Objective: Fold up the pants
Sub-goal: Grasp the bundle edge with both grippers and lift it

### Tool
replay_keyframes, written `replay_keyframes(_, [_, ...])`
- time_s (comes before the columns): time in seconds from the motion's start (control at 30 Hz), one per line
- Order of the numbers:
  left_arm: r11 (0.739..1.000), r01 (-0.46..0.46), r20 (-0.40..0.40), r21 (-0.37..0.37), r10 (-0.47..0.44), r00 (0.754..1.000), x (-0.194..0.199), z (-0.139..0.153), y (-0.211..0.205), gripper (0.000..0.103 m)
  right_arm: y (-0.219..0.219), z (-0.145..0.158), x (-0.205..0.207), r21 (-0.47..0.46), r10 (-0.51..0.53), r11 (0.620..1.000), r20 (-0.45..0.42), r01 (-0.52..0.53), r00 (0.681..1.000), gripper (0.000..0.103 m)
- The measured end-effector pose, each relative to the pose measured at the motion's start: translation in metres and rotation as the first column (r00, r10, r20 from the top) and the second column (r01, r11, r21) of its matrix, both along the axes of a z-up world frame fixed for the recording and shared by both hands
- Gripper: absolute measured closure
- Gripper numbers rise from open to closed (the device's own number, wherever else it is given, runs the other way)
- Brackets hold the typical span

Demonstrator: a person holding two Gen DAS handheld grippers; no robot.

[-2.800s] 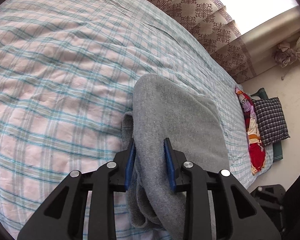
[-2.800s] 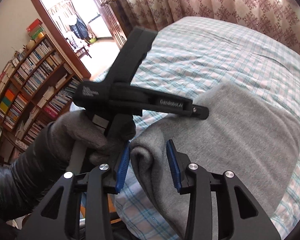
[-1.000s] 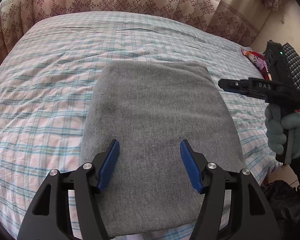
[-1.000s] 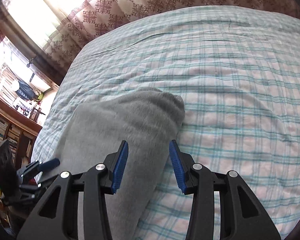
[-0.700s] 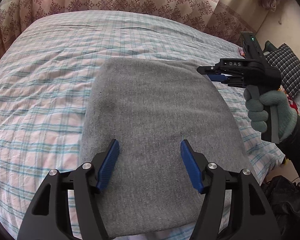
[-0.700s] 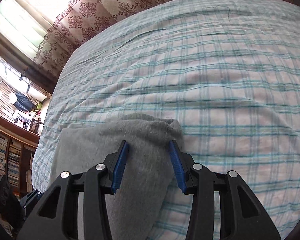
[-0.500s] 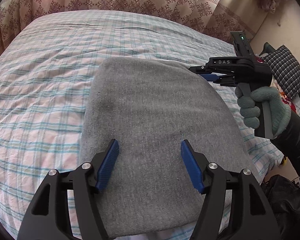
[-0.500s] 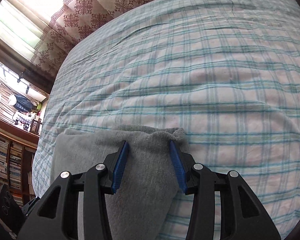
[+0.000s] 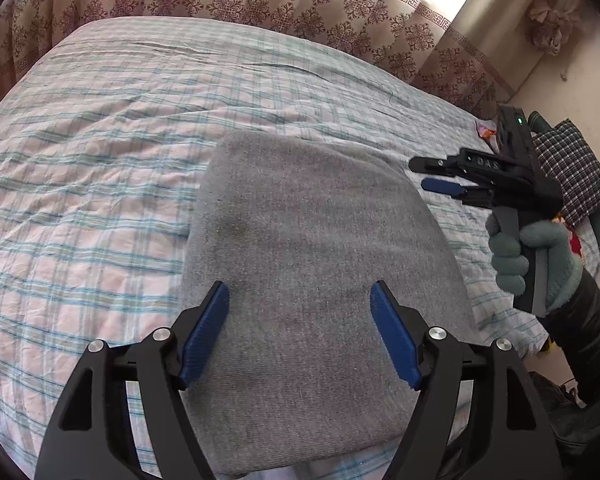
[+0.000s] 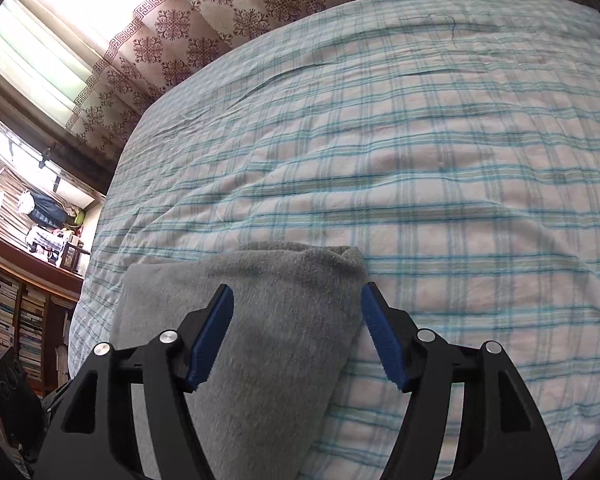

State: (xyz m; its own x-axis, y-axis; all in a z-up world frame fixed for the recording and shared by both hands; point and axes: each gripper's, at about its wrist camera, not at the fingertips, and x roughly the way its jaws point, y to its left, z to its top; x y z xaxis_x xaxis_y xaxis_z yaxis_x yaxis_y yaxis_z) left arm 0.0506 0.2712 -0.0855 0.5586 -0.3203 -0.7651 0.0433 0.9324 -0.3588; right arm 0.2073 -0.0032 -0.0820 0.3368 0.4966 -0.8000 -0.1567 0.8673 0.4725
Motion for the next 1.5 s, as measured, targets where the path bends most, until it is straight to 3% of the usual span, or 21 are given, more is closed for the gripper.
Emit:
replay_keyframes(0.23, [1.0,-0.031,-0.014,0.003,0.031,0.999,0.013,0.004,0.01,0.024,-0.026,-0.008,-0.038,0.099,-0.009,0.995,-0.1,0.019,0.995,0.035])
replay_keyframes(0.37, [0.997,-0.054,-0.015,-0.05,0.054,0.998,0.015,0.009,0.024,0.022,-0.028,-0.015,-0.054,0.15,0.006,0.988,-0.149,0.017,0.989,0.033])
replay_keyframes(0.57, [0.991,-0.117,-0.092,-0.071,0.111,0.99,0.032,-0.008,0.051,0.021,-0.02,-0.027,-0.076,0.185,0.052,0.983,-0.196,-0.015,0.979,0.03])
replay_keyframes(0.8, [0.989,-0.082,-0.187,-0.125,0.058,0.981,0.051,-0.037,0.059,0.021,-0.016,-0.038,-0.081,0.185,0.051,0.983,-0.223,-0.009,0.974,0.025])
replay_keyframes(1.07, [0.955,-0.003,-0.214,-0.295,-0.063,0.975,0.06,-0.06,0.055,0.021,0.006,-0.048,-0.072,0.235,0.088,0.972,-0.261,-0.026,0.961,0.025])
replay_keyframes(1.2, [0.946,0.024,-0.205,-0.323,-0.095,0.974,0.061,-0.067,0.048,0.021,0.018,-0.055,-0.066,0.26,0.103,0.965,-0.264,-0.032,0.959,0.022])
replay_keyframes(1.43, [0.933,0.06,-0.187,-0.356,-0.134,0.973,0.063,-0.071,0.032,0.041,0.04,-0.053,-0.06,0.241,0.145,0.966,-0.201,-0.094,0.969,0.022])
replay_keyframes(1.5, [0.93,0.061,-0.183,-0.363,-0.135,0.974,0.063,-0.071,0.03,0.046,0.045,-0.052,-0.061,0.226,0.154,0.968,-0.185,-0.111,0.97,0.032])
